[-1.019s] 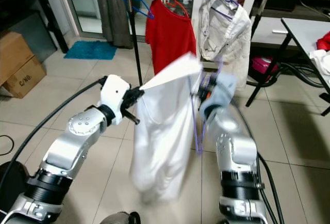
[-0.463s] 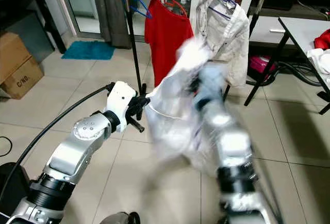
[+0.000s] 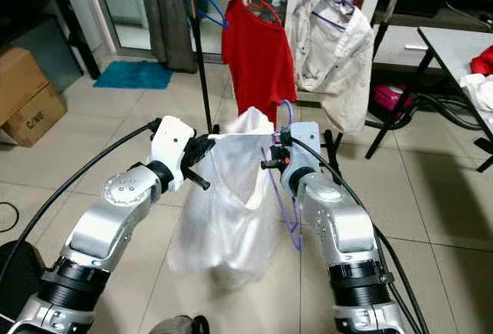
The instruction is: Hang hanger
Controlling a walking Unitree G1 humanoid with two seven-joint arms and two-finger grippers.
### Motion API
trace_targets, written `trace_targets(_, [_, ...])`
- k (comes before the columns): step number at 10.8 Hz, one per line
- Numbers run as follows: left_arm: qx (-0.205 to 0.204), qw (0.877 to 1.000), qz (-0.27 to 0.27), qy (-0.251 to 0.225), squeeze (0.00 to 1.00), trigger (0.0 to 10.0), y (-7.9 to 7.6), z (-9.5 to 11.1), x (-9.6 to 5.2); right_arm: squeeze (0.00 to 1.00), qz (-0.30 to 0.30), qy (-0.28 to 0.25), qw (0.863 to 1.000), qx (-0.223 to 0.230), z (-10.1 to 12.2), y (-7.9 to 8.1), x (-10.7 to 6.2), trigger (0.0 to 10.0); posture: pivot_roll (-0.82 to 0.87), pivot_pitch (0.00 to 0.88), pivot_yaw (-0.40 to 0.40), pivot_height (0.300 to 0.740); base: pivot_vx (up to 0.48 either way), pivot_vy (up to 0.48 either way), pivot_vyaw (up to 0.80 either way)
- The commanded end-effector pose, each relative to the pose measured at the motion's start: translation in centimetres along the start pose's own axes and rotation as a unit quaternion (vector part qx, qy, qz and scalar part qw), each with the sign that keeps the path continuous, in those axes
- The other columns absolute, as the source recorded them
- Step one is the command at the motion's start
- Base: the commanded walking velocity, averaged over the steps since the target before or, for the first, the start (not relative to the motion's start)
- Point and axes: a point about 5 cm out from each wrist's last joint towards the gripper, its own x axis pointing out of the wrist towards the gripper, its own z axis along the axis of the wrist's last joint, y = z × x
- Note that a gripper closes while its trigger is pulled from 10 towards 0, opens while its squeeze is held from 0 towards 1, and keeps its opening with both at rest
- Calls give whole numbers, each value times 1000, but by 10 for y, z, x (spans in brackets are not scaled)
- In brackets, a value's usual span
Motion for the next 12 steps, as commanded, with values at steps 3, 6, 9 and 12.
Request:
trace_targets(3, [-9, 999, -41, 11, 0, 9176, -11, 3, 2, 0, 56, -84, 994, 31, 33, 17, -1, 10000, -50, 0, 57, 740, 0, 0, 0])
trace_targets(6, [-30, 990, -141, 3, 1000, 10000, -33, 5, -6, 0, 61, -121, 991, 21, 42, 18, -1, 10000, -43, 0, 60, 740, 0, 0, 0])
trace_targets(9, [-2, 988, -152, 13, 1000, 10000, -26, 1, -12, 0, 104, -164, 977, 85, 56, 23, -4, 10000, -36, 0, 69, 740, 0, 0, 0])
trace_targets(12, [5, 993, -101, -54, 1000, 10000, 40, 22, -53, 0, 193, -199, 961, 16, 78, 25, -13, 10000, -24, 0, 75, 740, 0, 0, 0])
